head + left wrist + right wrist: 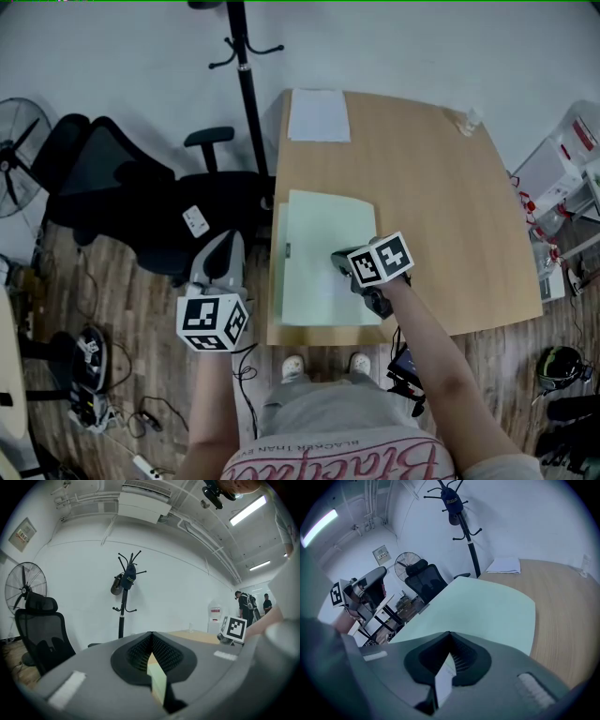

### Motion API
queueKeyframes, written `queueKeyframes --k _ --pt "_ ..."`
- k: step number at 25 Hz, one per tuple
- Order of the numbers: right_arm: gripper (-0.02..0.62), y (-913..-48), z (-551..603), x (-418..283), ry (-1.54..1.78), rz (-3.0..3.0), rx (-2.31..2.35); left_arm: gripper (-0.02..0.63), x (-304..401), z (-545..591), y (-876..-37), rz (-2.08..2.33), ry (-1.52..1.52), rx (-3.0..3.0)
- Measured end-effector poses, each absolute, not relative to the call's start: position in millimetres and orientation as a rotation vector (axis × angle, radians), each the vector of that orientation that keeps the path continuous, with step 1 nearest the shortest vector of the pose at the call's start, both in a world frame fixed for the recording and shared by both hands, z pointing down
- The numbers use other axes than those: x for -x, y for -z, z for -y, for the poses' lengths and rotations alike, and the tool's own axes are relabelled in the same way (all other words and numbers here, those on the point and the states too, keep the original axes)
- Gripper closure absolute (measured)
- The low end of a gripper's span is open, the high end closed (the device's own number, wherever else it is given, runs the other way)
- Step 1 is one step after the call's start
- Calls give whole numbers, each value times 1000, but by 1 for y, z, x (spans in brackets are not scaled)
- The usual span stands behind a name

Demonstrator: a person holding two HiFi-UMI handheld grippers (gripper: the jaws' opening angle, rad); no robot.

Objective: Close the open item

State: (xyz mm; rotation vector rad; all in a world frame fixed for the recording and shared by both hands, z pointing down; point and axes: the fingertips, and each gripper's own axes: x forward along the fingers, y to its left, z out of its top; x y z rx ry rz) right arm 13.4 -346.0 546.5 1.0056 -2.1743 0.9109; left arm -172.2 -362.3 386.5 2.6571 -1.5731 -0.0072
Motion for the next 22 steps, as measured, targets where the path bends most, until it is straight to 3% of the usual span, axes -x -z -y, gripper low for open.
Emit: queueKeyframes --k 22 --pt "592 -577 350 8 -956 2090 -949 592 184 365 -406 1569 -44 -2609"
